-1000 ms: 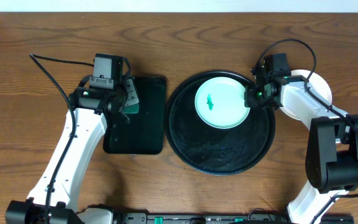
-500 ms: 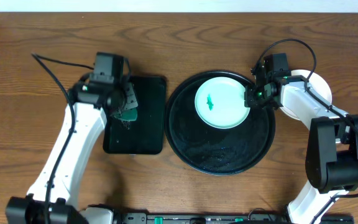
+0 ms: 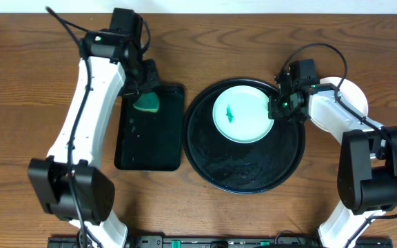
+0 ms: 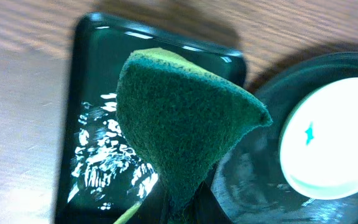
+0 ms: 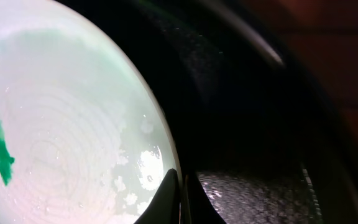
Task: Clean dirty plates on tray and stack at the side
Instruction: 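Carry the green sponge over the pale green plate, left gripper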
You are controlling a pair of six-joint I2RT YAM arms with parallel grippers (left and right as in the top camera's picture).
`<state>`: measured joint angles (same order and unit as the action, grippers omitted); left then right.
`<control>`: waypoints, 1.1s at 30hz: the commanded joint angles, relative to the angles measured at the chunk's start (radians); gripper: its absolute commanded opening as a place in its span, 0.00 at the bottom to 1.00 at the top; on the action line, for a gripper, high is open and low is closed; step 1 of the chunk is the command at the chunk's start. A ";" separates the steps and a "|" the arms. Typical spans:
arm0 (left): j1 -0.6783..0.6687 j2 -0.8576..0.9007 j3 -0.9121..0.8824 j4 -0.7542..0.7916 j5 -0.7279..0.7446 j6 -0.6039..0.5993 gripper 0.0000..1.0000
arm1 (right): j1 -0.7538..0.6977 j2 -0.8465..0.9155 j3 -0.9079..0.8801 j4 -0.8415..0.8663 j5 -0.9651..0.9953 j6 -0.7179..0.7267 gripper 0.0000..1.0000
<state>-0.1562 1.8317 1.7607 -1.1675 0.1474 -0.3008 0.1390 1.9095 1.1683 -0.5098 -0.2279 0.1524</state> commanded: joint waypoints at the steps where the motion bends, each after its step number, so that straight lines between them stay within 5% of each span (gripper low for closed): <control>1: -0.032 -0.005 -0.010 0.032 0.107 0.018 0.07 | 0.012 0.008 -0.005 0.004 -0.024 0.012 0.01; 18: -0.326 0.060 -0.057 0.322 0.103 -0.151 0.07 | 0.013 0.008 -0.005 0.002 -0.025 0.081 0.01; 33: -0.384 0.196 -0.057 0.356 0.103 -0.155 0.07 | 0.048 0.008 -0.005 -0.006 -0.065 0.117 0.01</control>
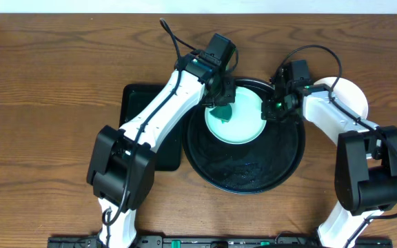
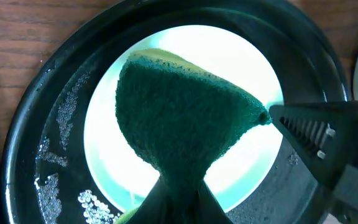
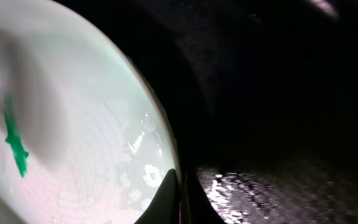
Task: Clean dirty plates on tray and stack at the side
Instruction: 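Carry the green sponge over the pale green plate, left gripper, then scrub the plate's left side with the sponge, right gripper holding rim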
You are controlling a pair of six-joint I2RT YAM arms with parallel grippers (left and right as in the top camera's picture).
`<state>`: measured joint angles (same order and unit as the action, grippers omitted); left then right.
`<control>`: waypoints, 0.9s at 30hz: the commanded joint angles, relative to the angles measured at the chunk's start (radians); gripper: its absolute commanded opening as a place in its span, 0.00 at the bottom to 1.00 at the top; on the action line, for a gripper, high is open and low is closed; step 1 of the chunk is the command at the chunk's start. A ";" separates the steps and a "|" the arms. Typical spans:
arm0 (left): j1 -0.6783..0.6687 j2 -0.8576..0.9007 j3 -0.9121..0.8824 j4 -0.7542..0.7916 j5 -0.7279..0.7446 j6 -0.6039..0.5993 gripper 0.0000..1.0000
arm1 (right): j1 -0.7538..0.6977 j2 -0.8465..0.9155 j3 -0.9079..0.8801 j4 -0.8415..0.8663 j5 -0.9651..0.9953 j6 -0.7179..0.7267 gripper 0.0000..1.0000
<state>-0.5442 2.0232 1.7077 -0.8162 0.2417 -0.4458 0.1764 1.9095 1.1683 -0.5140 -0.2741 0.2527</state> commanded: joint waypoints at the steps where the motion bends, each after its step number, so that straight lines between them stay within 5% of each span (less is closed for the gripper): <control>1: 0.004 0.009 -0.004 0.008 0.008 -0.018 0.07 | 0.011 0.008 -0.005 -0.002 -0.018 0.016 0.01; 9: 0.003 0.031 -0.004 0.014 -0.072 -0.040 0.07 | 0.011 0.008 -0.005 -0.002 -0.018 0.016 0.04; 18: 0.003 0.054 -0.004 0.014 -0.072 -0.039 0.07 | 0.011 0.008 -0.005 0.010 -0.014 0.011 0.20; 27: 0.003 0.070 -0.004 0.022 -0.074 -0.039 0.08 | 0.013 0.008 -0.005 0.015 0.023 0.011 0.08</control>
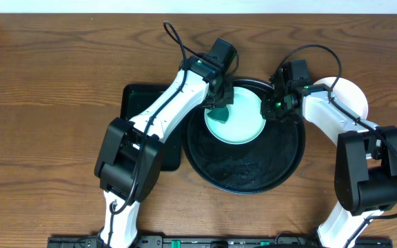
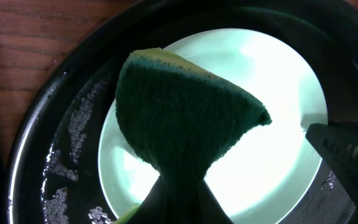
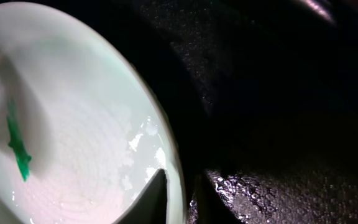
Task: Clean dirty plates on tray and stack at the side
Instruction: 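Scrub the plate's left side with the sponge, right gripper holding rim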
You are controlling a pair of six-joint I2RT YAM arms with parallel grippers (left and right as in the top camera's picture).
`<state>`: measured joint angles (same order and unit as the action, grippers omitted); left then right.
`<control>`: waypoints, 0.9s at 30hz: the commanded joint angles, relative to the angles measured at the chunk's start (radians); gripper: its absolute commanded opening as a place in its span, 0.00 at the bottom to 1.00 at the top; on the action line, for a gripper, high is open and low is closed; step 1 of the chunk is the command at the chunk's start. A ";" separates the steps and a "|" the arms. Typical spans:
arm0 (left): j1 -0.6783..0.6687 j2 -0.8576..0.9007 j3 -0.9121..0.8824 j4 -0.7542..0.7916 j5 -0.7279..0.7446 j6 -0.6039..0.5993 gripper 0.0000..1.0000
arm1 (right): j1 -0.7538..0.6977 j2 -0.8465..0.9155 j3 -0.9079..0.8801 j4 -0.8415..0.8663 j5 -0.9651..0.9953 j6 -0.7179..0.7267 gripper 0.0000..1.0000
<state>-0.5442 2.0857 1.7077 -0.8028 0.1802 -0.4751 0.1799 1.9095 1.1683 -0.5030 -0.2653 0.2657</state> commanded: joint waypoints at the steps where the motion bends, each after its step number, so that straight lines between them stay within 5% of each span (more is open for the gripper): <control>1: 0.003 0.008 -0.004 0.009 -0.013 -0.010 0.07 | 0.009 0.008 -0.005 0.005 0.014 -0.002 0.08; 27: 0.001 0.008 -0.012 0.014 -0.013 -0.010 0.07 | 0.021 0.008 -0.005 0.006 0.037 -0.001 0.01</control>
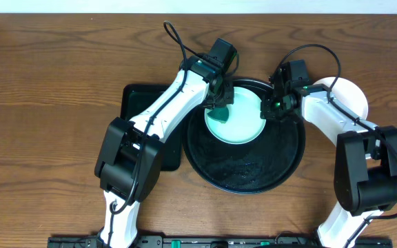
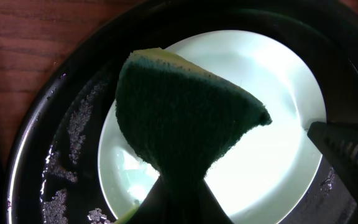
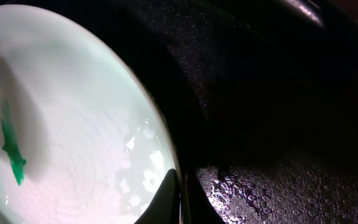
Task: Clean dirty plates on tray and stack at the side
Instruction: 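Scrub the plate's left side with the sponge, right gripper holding rim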
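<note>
A pale green plate [image 1: 235,116] lies in the upper part of the round black tray [image 1: 245,172]. It carries a green smear [image 3: 11,149] that shows in the right wrist view. My left gripper [image 1: 220,105] is shut on a dark green sponge [image 2: 185,121], held over the plate's left half. Whether the sponge touches the plate cannot be told. My right gripper [image 3: 180,190] is shut on the plate's right rim [image 1: 264,114]. A clean white plate [image 1: 353,96] rests on the table at the right, partly under the right arm.
A rectangular black tray [image 1: 126,131] sits left of the round one, partly under the left arm. Water beads lie on the round tray's floor [image 2: 73,124]. Brown wooden table [image 1: 40,83] surrounds everything.
The right gripper's fingers, slightly apart around the plate rim before, are now pinched on it. The left gripper and sponge stay over the plate's left half.
At first my left gripper held the sponge over the rectangular tray while the right gripper pinched the plate's rim. Then the sponge was over the plate in the round tray. It has stayed there; the green smear remains on the plate.
</note>
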You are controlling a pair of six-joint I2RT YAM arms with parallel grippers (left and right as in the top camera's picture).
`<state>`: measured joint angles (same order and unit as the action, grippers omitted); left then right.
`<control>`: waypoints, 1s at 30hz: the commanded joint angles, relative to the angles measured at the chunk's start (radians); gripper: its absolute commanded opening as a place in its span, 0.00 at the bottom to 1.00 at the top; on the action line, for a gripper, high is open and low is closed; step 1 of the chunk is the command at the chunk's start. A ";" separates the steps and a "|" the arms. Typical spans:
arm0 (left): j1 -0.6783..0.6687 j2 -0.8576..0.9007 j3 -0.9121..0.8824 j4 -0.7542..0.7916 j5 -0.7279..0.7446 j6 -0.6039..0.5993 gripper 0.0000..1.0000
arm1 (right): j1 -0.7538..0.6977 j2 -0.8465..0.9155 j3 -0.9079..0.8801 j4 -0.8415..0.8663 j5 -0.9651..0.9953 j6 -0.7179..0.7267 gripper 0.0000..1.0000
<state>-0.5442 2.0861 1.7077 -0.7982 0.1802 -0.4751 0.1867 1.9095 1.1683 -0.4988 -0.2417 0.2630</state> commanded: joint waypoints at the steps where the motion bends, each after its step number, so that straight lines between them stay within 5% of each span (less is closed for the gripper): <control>1: 0.001 0.007 -0.018 0.016 -0.013 -0.010 0.07 | 0.014 0.008 -0.005 0.002 0.013 0.002 0.01; 30: 0.002 0.008 -0.161 0.183 -0.081 -0.024 0.07 | 0.018 0.008 -0.005 0.006 0.013 0.001 0.01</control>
<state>-0.5446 2.0861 1.5551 -0.6201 0.1234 -0.4976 0.1886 1.9095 1.1683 -0.4973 -0.2375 0.2630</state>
